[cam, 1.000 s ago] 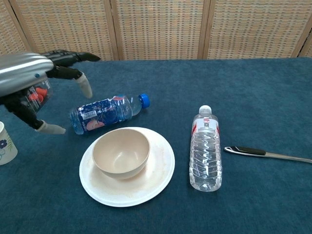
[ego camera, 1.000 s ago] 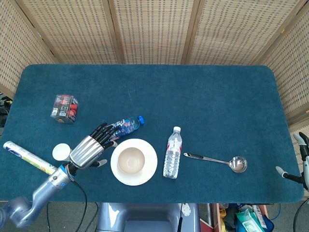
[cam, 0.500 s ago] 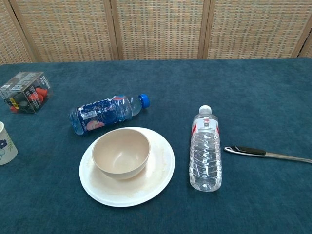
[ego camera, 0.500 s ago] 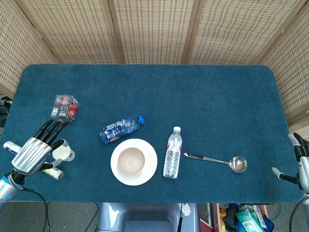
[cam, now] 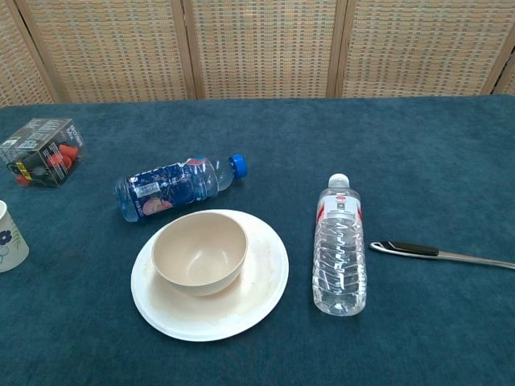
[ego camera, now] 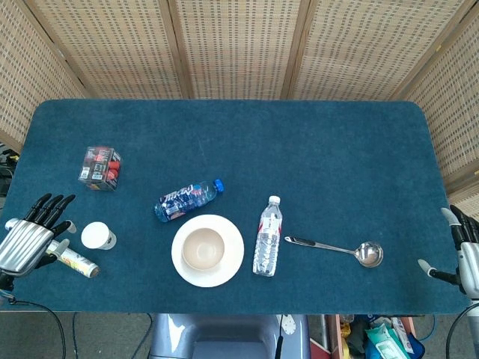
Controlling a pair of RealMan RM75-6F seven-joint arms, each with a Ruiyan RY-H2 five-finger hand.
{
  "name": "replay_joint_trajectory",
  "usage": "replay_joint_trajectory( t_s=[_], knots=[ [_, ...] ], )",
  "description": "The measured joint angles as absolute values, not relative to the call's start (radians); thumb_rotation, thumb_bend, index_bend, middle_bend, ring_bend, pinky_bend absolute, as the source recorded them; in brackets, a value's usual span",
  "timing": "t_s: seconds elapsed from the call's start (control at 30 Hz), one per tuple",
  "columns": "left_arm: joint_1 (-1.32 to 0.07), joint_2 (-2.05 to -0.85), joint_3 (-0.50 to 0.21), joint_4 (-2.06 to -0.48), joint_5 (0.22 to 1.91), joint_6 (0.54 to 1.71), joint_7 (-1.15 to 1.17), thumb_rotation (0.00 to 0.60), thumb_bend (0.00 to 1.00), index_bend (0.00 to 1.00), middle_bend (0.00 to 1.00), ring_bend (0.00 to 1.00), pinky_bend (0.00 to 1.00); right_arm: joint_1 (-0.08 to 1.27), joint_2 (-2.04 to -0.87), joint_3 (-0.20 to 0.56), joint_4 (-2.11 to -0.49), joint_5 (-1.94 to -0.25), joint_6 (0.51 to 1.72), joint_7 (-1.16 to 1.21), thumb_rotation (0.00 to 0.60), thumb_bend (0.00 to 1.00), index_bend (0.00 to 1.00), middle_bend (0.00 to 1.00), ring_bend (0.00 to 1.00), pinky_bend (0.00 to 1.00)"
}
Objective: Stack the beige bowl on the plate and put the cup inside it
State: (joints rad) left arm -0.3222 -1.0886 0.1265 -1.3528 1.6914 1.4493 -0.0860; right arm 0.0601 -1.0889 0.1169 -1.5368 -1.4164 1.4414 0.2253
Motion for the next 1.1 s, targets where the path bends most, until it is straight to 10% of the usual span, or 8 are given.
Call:
replay_joint_trajectory(
  t_s=[1.1],
  knots=[
    [-0.304, -1.188, 0.138, -1.233, 1.694, 1.317, -0.072, 0.6, 0.38, 0.36, 0.0, 0.0, 0.0, 0.059, -1.088, 0.119, -1.53, -1.412, 1.444, 0.254, 0.6, 0.14, 0.01, 0.0, 0.0, 0.0]
  ],
)
